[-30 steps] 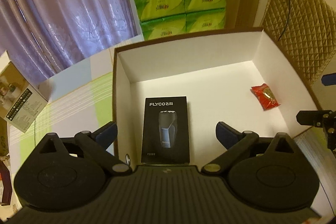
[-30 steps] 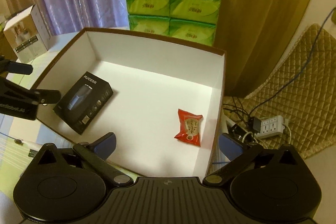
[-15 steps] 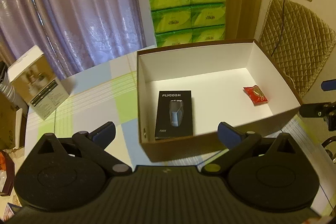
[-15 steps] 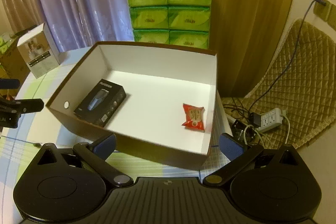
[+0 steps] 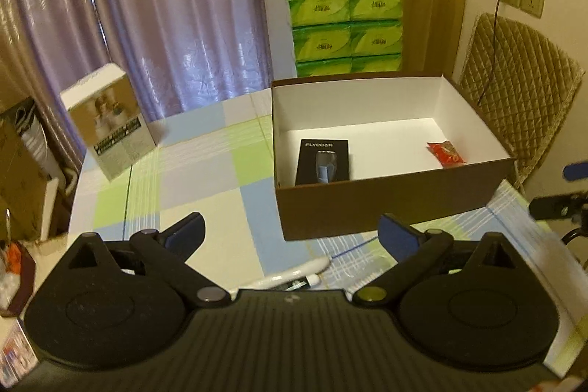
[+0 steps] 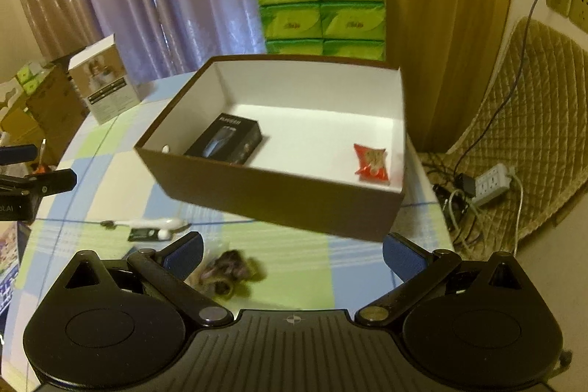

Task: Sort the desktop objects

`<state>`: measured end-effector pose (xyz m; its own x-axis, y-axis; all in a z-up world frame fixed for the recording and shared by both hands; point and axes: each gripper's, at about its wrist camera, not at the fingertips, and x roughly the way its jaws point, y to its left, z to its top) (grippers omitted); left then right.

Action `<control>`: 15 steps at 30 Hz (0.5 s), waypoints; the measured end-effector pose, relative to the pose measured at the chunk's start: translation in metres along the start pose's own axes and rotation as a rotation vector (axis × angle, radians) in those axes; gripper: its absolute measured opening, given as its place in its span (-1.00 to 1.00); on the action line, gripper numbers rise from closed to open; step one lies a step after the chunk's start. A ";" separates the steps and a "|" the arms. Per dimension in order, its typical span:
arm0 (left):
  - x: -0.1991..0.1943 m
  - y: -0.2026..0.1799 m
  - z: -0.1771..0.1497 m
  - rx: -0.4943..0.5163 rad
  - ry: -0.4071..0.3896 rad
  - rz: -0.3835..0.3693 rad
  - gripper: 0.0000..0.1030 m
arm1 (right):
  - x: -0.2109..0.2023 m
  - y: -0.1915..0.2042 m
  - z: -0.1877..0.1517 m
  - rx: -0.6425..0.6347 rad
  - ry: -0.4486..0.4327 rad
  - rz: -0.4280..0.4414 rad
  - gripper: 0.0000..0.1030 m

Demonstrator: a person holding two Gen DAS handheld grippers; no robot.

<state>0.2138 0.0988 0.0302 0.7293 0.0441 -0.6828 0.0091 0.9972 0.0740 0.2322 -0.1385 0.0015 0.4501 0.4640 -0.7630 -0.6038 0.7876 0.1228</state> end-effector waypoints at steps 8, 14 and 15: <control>-0.022 -0.008 -0.019 0.020 -0.011 -0.021 0.93 | -0.012 0.006 -0.022 0.010 0.007 0.021 0.96; -0.034 -0.012 -0.037 -0.006 0.000 -0.013 0.93 | -0.016 0.006 -0.039 0.016 0.013 0.024 0.96; -0.035 -0.012 -0.040 -0.012 0.005 -0.014 0.93 | -0.017 0.007 -0.043 0.019 0.017 0.026 0.96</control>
<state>0.1611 0.0877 0.0243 0.7258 0.0303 -0.6873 0.0112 0.9984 0.0559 0.1922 -0.1585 -0.0120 0.4226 0.4778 -0.7702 -0.6026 0.7828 0.1550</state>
